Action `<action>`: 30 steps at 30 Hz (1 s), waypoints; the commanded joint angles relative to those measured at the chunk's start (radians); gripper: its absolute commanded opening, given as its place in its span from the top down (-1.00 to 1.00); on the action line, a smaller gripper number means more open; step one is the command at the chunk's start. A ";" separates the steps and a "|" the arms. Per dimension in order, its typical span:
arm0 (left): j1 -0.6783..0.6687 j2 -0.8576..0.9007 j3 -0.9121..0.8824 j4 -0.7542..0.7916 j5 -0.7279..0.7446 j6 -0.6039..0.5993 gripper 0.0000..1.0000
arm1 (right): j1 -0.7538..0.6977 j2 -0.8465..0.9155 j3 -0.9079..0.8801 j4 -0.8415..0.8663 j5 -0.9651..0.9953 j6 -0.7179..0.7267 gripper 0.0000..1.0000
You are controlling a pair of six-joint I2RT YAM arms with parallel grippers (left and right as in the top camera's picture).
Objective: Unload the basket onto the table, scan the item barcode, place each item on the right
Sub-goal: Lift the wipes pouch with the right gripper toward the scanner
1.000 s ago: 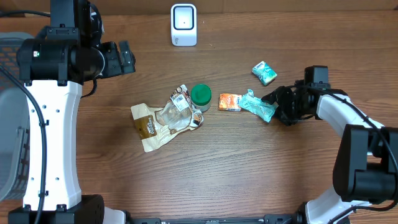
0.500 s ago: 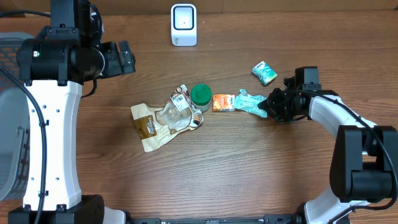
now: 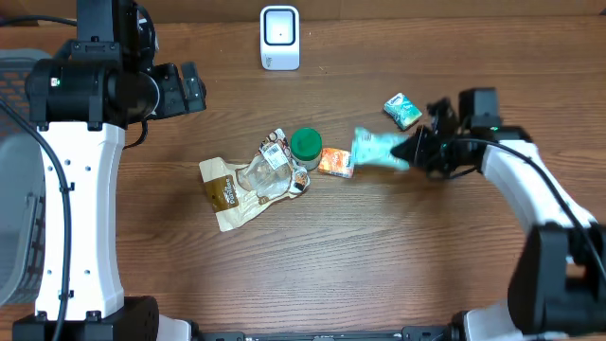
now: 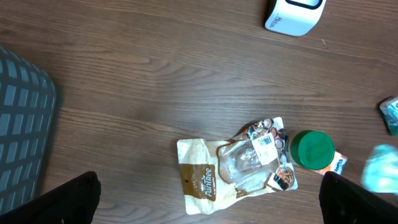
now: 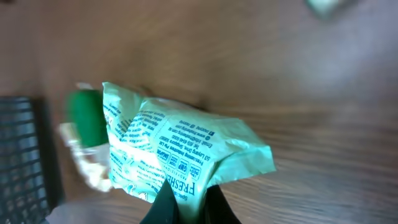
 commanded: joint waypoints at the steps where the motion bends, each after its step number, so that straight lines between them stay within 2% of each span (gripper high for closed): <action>1: 0.003 -0.009 0.007 0.000 -0.003 -0.016 -0.99 | 0.014 -0.108 0.080 -0.016 -0.098 -0.053 0.92; 6: 0.003 -0.009 0.007 0.000 -0.003 -0.016 -0.99 | 0.074 -0.144 0.121 -0.019 -0.136 -0.048 0.92; 15: 0.003 -0.009 0.007 0.000 -0.003 -0.016 -0.99 | 0.227 -0.144 0.294 -0.146 -0.002 -0.050 0.92; 30: 0.003 -0.008 0.007 0.013 0.003 -0.017 -0.99 | 0.322 -0.138 0.297 -0.091 -0.006 -0.072 0.92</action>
